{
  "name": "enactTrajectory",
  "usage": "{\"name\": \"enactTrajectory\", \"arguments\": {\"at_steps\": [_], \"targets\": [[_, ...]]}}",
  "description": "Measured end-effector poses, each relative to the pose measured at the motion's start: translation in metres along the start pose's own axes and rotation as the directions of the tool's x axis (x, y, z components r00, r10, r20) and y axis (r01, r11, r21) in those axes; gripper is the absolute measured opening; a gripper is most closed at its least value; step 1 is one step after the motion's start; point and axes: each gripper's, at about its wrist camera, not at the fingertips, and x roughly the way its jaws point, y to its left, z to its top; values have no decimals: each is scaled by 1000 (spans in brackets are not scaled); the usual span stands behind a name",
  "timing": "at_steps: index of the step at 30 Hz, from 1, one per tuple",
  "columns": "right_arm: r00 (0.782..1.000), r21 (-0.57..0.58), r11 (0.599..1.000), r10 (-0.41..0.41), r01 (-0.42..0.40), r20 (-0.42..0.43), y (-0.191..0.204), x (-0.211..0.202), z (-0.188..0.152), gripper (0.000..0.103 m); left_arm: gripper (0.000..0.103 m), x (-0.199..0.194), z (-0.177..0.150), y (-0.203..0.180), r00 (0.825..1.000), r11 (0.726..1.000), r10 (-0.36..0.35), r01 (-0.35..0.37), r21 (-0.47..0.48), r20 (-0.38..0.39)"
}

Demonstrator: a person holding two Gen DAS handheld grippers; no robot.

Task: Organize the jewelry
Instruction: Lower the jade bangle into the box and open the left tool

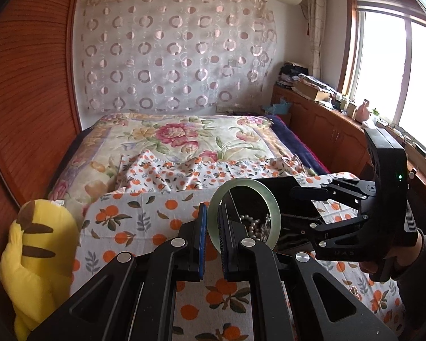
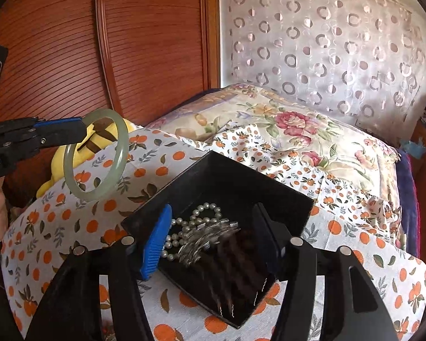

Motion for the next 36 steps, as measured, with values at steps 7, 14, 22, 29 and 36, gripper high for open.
{"name": "enactTrajectory", "arguments": {"at_steps": [7, 14, 22, 29, 36], "targets": [[998, 24, 997, -70, 70, 4, -21, -20, -12, 62, 7, 22, 7, -10, 999, 999, -32, 32, 15, -15], [990, 79, 987, -140, 140, 1, -47, -37, -33, 62, 7, 52, 9, -29, 996, 997, -69, 71, 42, -54], [989, 131, 980, -148, 147, -7, -63, -38, -51, 62, 7, 81, 5, -51, 990, 992, -92, 100, 72, -109], [990, 150, 979, -142, 140, -1, -67, -36, -59, 62, 7, 95, -2, -51, 986, 994, -76, 87, 71, -151], [990, 144, 980, -143, 140, 8, -67, -39, -58, 62, 9, 92, 3, -57, 988, 994, -54, 67, 90, -146]]}}
